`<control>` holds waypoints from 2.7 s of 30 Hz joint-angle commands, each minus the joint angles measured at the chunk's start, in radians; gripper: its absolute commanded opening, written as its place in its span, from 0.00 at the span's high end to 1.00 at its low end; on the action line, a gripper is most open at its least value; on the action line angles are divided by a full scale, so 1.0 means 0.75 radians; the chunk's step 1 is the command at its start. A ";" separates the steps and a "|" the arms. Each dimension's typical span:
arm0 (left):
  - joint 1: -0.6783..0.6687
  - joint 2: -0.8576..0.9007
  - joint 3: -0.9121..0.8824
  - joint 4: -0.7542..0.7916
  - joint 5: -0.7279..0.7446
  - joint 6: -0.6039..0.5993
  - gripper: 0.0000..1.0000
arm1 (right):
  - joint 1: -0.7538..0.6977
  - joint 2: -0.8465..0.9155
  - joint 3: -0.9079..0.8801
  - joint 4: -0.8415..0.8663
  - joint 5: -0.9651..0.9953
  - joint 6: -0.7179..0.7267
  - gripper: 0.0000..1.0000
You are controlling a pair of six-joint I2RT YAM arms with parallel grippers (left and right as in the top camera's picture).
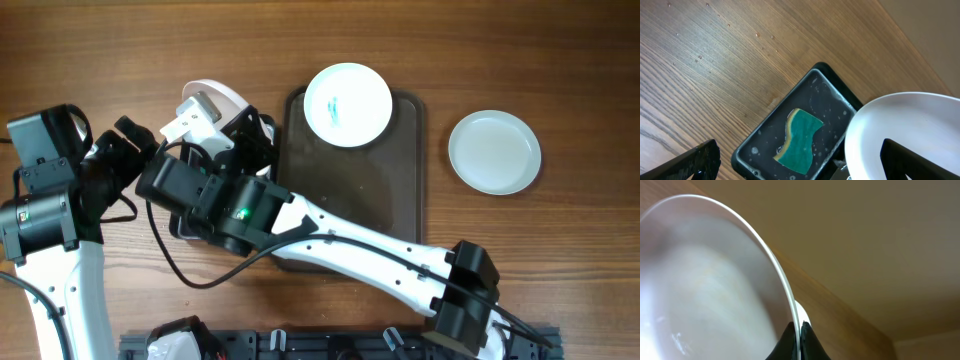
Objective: Clean dirty plates on tray and stack at the side
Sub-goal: 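Lift the plate over the sink tray and rinse it with the right gripper, then carry the plate right and stack it on the clean plate, then drag the remaining stained plate to the tray's lower right with the right gripper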
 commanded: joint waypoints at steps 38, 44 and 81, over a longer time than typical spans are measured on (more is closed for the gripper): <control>0.009 0.002 0.025 0.003 0.012 0.006 0.00 | -2.015 -0.749 -0.924 -0.363 -1.948 0.334 0.96; 0.009 0.002 0.024 0.003 0.012 0.006 0.00 | -2.245 -0.594 -1.207 -0.002 -2.021 0.382 0.96; 0.009 0.002 0.024 0.003 0.012 0.006 0.00 | -1.191 -0.549 -1.020 0.333 -1.618 0.185 0.44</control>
